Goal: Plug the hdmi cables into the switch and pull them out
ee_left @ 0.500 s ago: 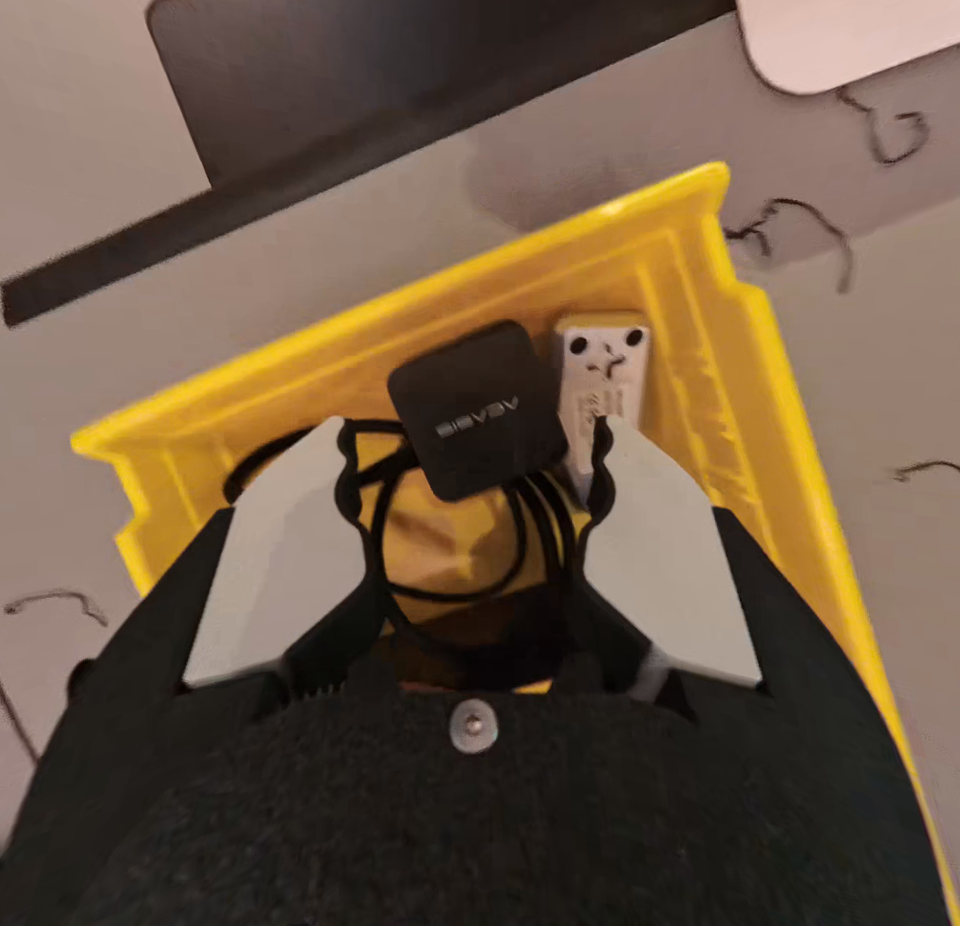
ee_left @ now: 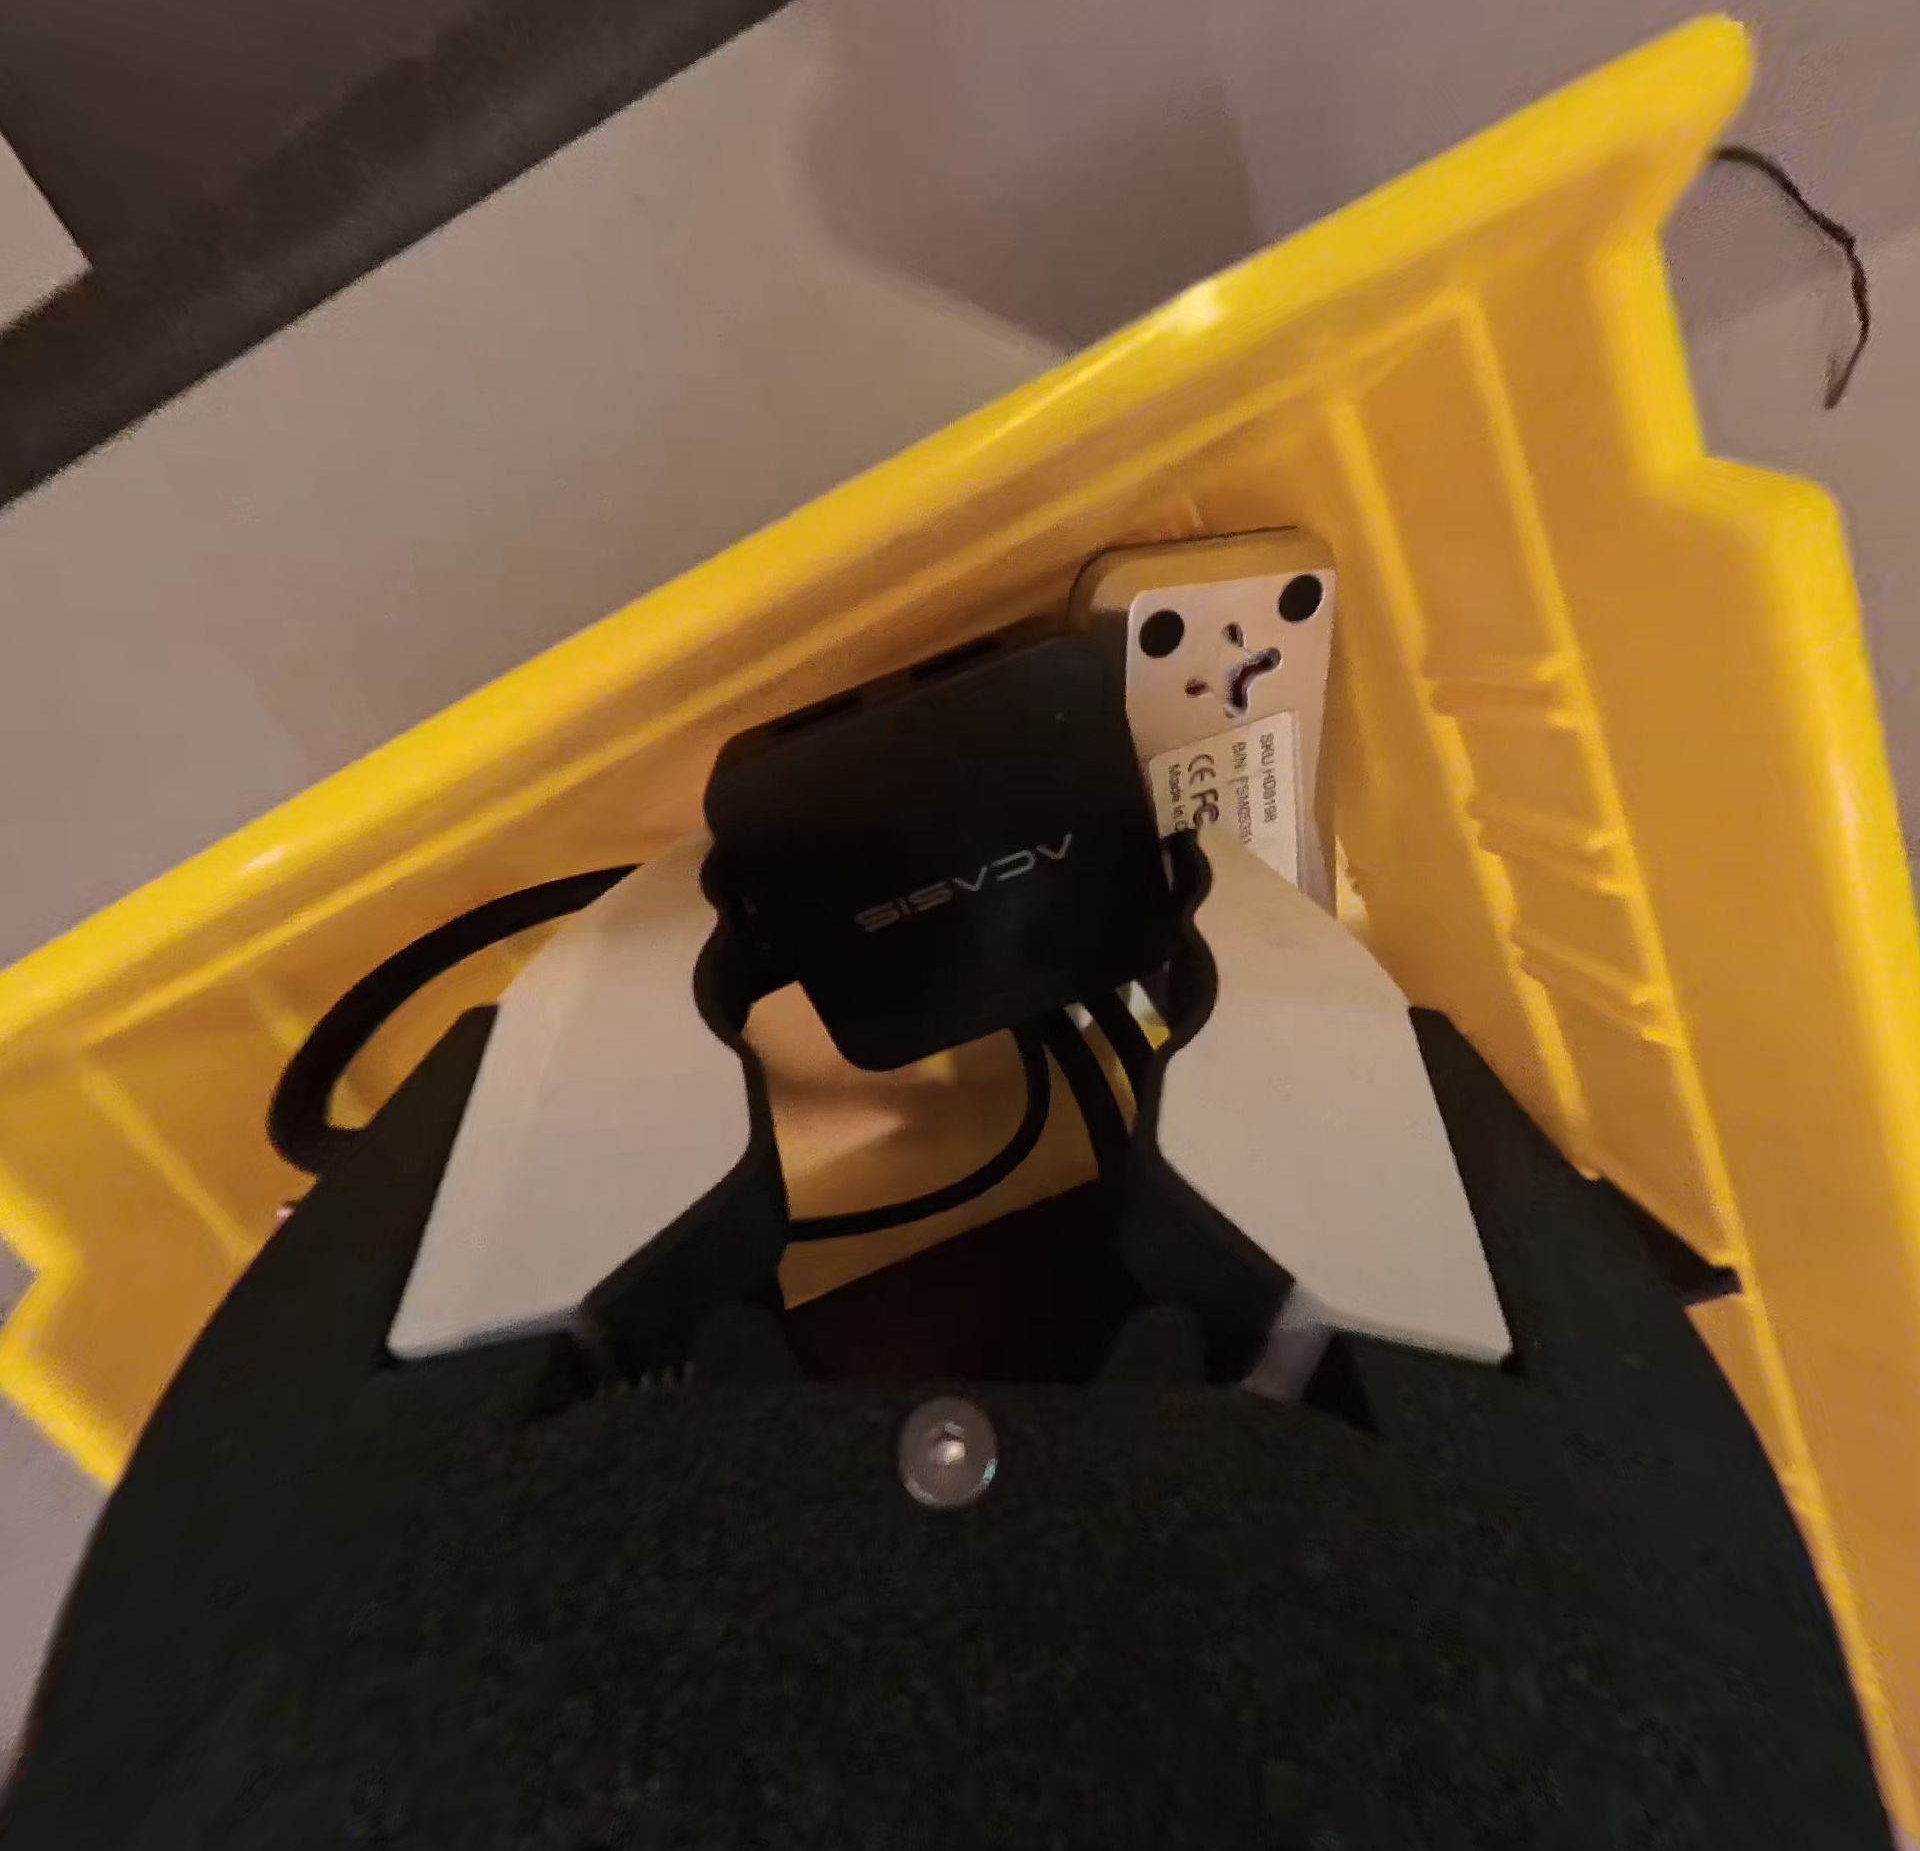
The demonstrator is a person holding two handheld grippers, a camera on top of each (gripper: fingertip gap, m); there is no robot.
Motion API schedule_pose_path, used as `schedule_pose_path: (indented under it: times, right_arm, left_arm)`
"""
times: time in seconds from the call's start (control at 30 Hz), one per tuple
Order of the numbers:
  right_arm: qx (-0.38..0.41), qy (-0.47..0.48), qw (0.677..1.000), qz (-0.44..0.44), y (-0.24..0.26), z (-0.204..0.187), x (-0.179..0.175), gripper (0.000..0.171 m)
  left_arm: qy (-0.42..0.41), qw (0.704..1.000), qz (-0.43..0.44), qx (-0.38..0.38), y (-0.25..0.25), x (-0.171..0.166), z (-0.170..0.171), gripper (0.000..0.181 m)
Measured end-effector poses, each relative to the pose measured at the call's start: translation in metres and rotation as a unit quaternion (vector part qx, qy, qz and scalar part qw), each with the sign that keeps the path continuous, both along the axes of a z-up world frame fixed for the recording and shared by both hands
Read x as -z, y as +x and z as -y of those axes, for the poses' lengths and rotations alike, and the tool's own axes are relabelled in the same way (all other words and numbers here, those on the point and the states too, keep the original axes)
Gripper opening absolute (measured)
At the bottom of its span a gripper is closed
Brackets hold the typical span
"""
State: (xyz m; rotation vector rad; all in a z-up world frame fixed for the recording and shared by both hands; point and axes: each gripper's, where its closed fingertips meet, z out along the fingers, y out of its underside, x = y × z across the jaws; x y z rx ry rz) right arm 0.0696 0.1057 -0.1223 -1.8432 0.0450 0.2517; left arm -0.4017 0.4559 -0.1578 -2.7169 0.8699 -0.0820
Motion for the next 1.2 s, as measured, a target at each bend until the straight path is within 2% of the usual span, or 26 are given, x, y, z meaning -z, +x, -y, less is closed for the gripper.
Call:
schedule_pose_path:
  times: [0.03,0.13,0.3,0.4,0.5,0.6,0.67,0.77,0.87,0.97,1.07,1.13,1.2]
  right_arm:
    - [-0.001,0.0,1.0,0.0,-0.001,0.0,0.0,0.06]
    - [-0.001,-0.001,1.0,0.002,-0.002,0.0,0.0,0.059]
    - [-0.004,0.001,1.0,0.003,-0.006,-0.001,0.0,0.059]
    - [-0.015,0.004,1.0,0.005,-0.014,-0.001,-0.002,0.059]
    - [-0.039,0.014,0.999,-0.004,-0.029,-0.001,-0.007,0.06]
    - [-0.081,0.026,0.996,-0.038,-0.058,-0.003,-0.017,0.06]
    - [-0.14,0.04,0.987,-0.061,-0.093,-0.006,-0.03,0.06]
    - [-0.231,0.031,0.97,-0.072,-0.145,-0.009,-0.048,0.061]
    - [-0.274,0.025,0.954,-0.123,-0.18,-0.02,-0.071,0.061]
    - [-0.301,0.013,0.942,-0.145,-0.204,-0.029,-0.078,0.061]
    - [-0.323,-0.006,0.94,-0.111,-0.22,-0.04,-0.069,0.059]
    - [-0.344,-0.032,0.931,-0.116,-0.231,-0.041,-0.06,0.051]
    - [-0.368,-0.08,0.916,-0.138,-0.243,-0.038,-0.047,0.04]
  left_arm:
    - [0.019,1.0,0.0,0.011,0.001,-0.006,0.0,0.078]
    - [0.087,0.995,0.026,0.043,0.013,-0.041,0.003,0.078]
    - [0.238,0.959,0.053,0.141,0.044,-0.14,0.023,0.078]
    - [0.299,0.922,0.066,0.239,0.075,-0.192,0.058,0.078]
    - [0.303,0.885,0.088,0.342,0.115,-0.212,0.11,0.078]
    - [0.293,0.854,0.079,0.423,0.152,-0.202,0.16,0.078]
    - [0.291,0.828,0.062,0.475,0.176,-0.186,0.191,0.078]
    - [0.299,0.78,0.039,0.548,0.211,-0.157,0.236,0.078]
    - [0.314,0.728,-0.029,0.609,0.23,-0.122,0.267,0.078]
    - [0.321,0.676,-0.062,0.66,0.24,-0.093,0.291,0.078]
    - [0.348,0.61,-0.138,0.698,0.24,-0.072,0.299,0.077]
    - [0.368,0.567,-0.193,0.711,0.238,-0.063,0.297,0.077]
    - [0.383,0.543,-0.221,0.714,0.237,-0.058,0.297,0.077]
